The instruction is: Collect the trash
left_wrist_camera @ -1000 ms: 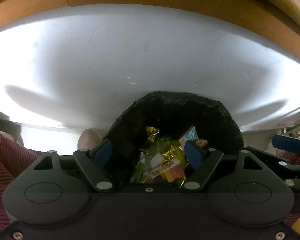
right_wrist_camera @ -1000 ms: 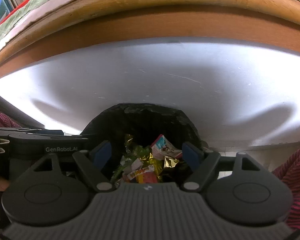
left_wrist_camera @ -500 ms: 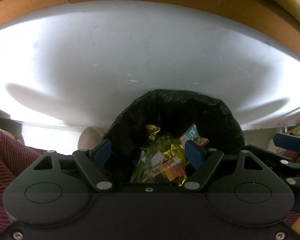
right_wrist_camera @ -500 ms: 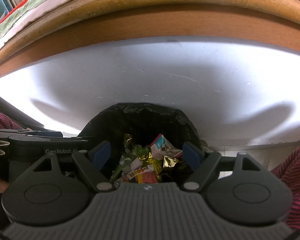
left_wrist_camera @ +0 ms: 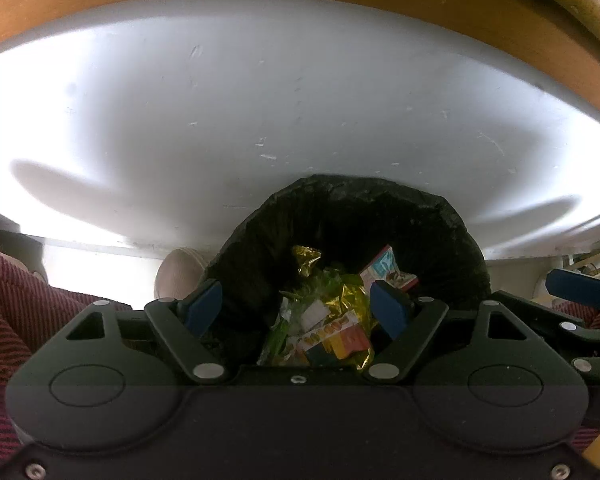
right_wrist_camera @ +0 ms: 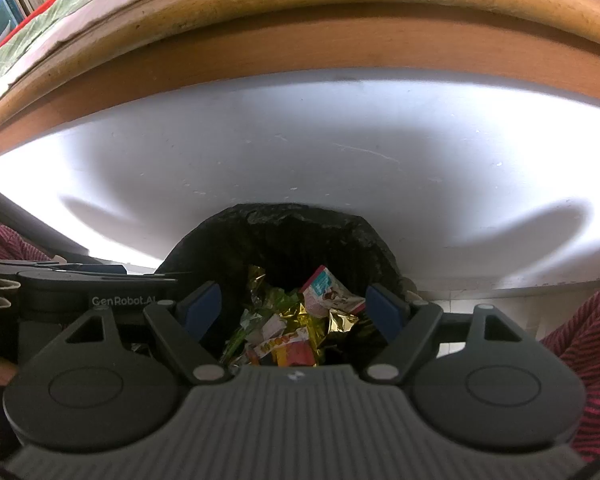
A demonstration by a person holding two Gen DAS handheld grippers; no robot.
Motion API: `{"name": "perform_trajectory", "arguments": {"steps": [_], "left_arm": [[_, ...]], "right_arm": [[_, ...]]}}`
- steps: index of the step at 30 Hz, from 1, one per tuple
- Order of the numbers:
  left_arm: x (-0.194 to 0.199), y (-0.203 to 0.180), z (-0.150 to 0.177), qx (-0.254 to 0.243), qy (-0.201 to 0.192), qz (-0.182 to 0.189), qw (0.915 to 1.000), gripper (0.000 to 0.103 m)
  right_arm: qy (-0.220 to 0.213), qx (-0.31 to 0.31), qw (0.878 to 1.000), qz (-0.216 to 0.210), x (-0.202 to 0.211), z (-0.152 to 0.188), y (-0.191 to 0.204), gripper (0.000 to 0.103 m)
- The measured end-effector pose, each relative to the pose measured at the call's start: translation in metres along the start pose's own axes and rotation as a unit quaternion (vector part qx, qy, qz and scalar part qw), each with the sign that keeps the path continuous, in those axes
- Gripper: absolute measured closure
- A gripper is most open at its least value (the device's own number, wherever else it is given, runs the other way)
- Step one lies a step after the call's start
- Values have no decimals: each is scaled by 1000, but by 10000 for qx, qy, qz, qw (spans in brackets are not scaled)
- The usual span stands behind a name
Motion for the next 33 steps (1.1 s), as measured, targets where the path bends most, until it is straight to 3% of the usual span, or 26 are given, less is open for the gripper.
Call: {"name": "perform_trajectory", "arguments": {"steps": [33], "left_arm": [[-5,3,2,60,90,-117,9999,19]], "right_arm": [[10,15,10000,-8,-1,1,-1,16]]}}
Point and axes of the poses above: each gripper's, at about its wrist camera, not at the fingertips, and x roughly against the way its jaws point, y to its left, z to its underside, the point moved 6 cm from there along -x, roughly the way its jaws point, and after that the axes turned 7 degrees about y, right-handed, at the moved point
